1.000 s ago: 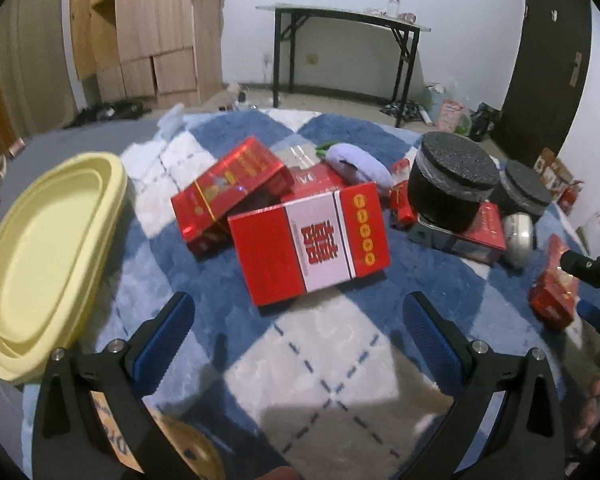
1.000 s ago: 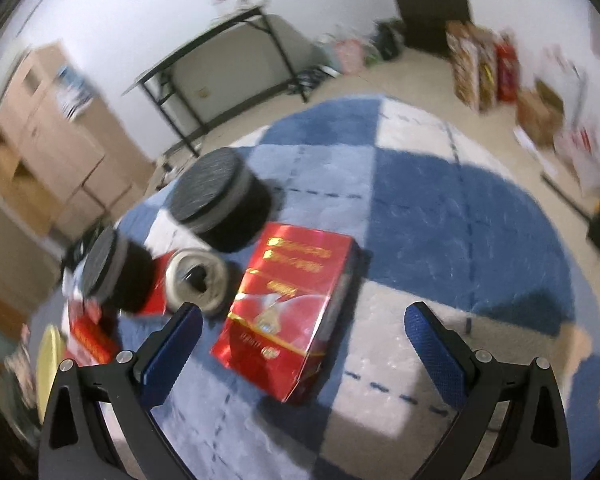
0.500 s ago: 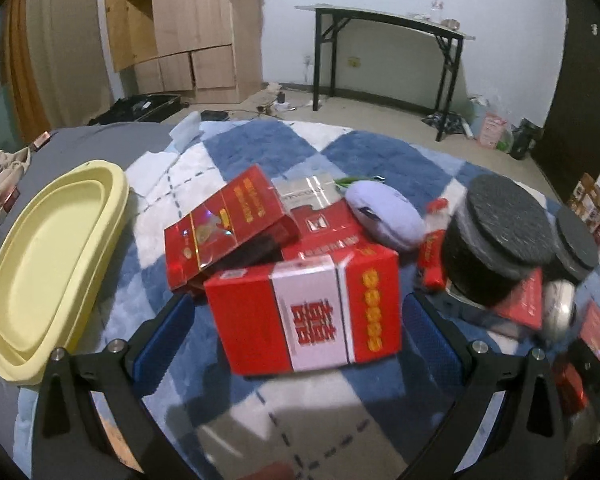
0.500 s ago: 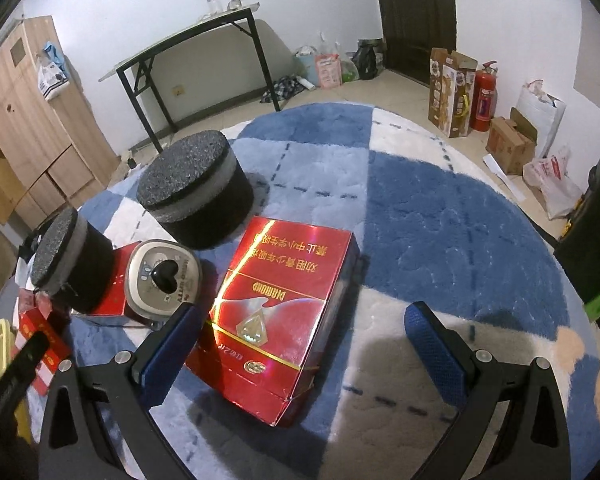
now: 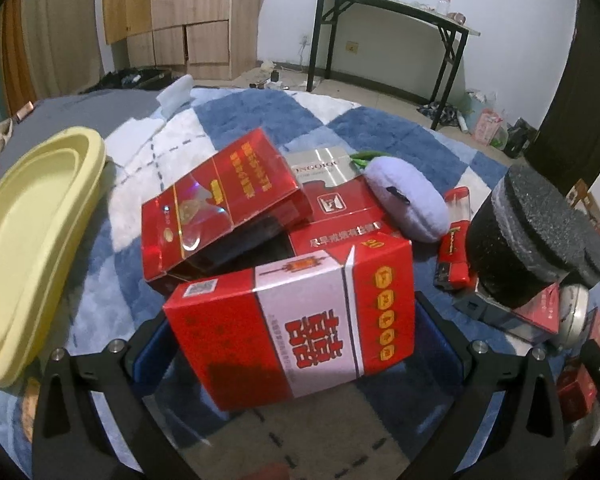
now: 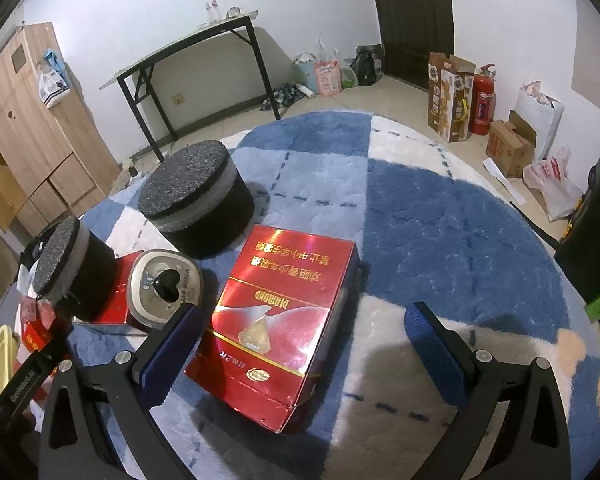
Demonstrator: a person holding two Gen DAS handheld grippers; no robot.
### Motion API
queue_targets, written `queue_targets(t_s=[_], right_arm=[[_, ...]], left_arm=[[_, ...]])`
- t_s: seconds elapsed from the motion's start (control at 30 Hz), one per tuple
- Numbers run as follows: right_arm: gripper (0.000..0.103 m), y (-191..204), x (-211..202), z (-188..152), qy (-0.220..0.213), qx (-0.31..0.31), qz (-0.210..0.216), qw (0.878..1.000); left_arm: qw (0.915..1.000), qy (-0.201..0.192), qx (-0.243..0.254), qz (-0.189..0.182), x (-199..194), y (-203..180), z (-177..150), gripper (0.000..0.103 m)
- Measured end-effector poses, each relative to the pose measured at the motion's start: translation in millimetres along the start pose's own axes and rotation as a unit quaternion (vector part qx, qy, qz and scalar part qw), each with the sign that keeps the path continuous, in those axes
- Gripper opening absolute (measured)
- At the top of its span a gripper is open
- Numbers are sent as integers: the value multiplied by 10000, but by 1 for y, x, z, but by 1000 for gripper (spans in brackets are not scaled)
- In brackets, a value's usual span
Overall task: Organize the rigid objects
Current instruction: 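Grasp the red-white box with left tool while right grasps red Diamond box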
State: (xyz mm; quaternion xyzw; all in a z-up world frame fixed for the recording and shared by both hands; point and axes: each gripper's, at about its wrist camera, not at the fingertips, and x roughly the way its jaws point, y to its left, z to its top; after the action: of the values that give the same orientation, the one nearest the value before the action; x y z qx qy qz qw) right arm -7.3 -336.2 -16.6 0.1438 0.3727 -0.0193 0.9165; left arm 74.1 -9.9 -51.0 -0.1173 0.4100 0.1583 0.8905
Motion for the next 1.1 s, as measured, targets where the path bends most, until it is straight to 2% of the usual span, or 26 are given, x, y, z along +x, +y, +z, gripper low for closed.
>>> queue_targets(t_s=[0.17,0.23,0.27,0.33,0.47,0.53,0.7,0.8,0.93,1.1], right_arm=[[103,14,4,-4,-64,-443,-195,9988],[93,22,5,-6,-85,-739,-223,9970],[90,26,5,-7,-79,-906,-207,9956],[78,31,3,-9,-81,-1119,-82,9936],[72,27,3,-9,-10,-1241,126,9922],[63,26,2,-8,25,-1294,225,9913],[62,18,-2,-4,76,-1375,409,9896],[62,14,-2,-5,79,-1374,452,9895],[62,10,-1,-5,68,-1332,548,9896],[61,4,-11,-1,18,-1334,665,9888]], left_arm=[[9993,133,-133,-338,7,9,-2,103],[9988,138,-195,-438,6,13,-3,100],[9988,110,-202,-432,5,15,-3,95],[9985,126,-173,-494,3,17,-3,94],[9974,158,-170,-680,0,22,-5,94],[9975,123,-41,-699,-4,21,-5,94],[9958,-177,605,-661,-19,11,-5,94],[9923,-85,964,-777,-18,7,-5,94],[9861,61,1091,-1252,-23,11,4,94],[9861,-220,1249,-1074,-39,14,8,94]])
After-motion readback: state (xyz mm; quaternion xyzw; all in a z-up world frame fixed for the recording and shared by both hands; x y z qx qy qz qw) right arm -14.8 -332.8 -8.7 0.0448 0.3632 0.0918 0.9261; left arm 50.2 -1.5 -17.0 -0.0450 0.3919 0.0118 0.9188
